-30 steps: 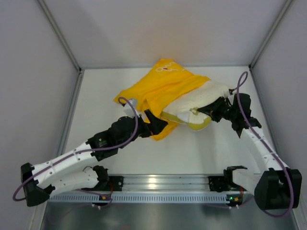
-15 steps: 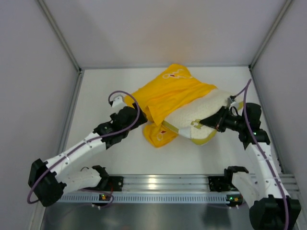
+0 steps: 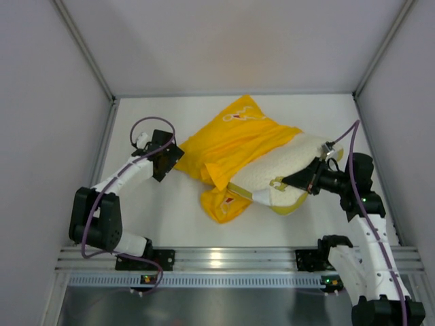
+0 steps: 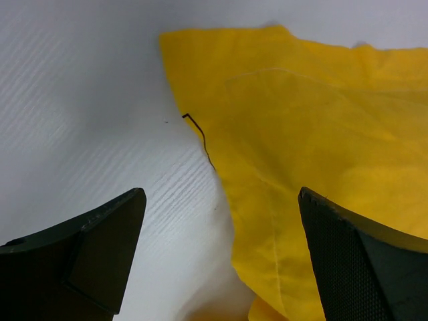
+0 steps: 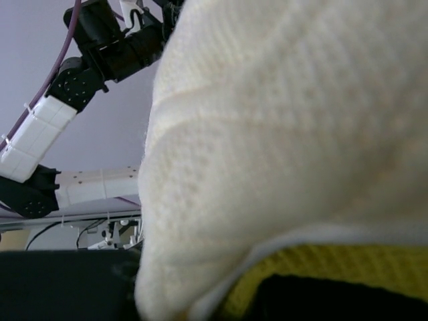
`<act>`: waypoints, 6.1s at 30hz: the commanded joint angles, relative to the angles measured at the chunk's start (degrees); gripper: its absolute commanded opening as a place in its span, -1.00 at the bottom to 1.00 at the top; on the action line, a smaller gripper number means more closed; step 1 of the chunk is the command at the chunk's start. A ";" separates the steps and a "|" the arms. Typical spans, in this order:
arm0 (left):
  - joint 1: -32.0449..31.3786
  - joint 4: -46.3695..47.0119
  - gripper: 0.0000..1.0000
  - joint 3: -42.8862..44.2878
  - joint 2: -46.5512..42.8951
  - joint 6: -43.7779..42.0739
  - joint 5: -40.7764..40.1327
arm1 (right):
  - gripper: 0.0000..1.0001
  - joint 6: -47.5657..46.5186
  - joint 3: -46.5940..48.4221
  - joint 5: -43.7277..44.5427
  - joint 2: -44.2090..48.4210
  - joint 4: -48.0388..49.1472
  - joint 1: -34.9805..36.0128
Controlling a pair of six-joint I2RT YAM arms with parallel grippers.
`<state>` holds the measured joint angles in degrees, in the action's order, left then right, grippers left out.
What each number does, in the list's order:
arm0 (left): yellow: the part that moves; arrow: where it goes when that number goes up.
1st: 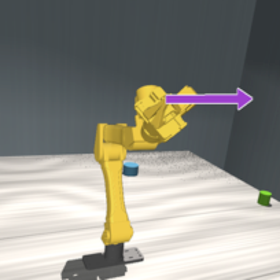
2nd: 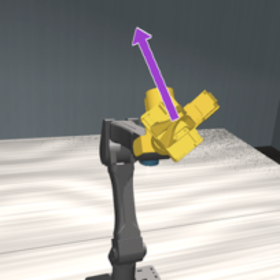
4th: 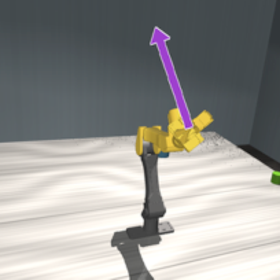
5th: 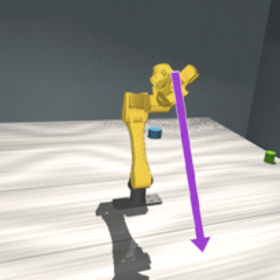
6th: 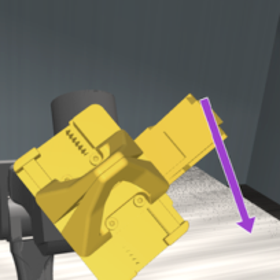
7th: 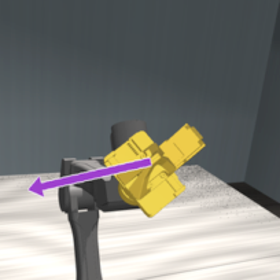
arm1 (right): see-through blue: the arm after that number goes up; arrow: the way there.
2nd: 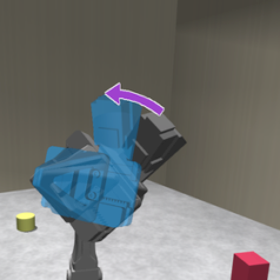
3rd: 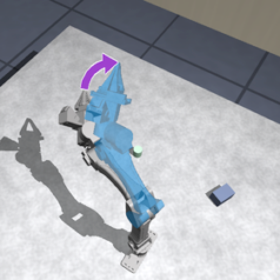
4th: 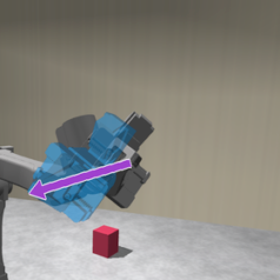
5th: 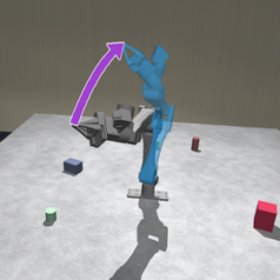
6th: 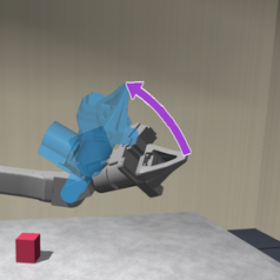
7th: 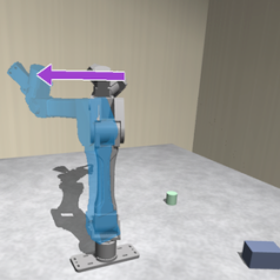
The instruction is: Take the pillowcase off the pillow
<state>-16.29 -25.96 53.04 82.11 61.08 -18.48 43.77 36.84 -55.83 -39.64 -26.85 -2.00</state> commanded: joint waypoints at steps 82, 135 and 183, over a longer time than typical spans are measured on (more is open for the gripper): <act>32.73 18.75 -1.00 -11.20 12.46 8.09 20.24 | -1.00 17.49 74.58 9.07 -20.55 2.24 1.56; 39.35 17.52 -1.00 -0.31 -3.44 -6.67 53.36 | -1.00 18.02 54.30 2.40 -26.11 26.94 -15.05; -13.68 -10.61 0.95 9.64 -22.57 -7.81 -7.19 | -1.00 27.45 50.79 7.48 -15.82 38.90 -1.83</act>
<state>-29.93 -33.15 64.90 63.99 54.78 -22.52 75.75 88.09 -52.93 -57.17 4.64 -11.73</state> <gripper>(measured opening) 0.980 0.121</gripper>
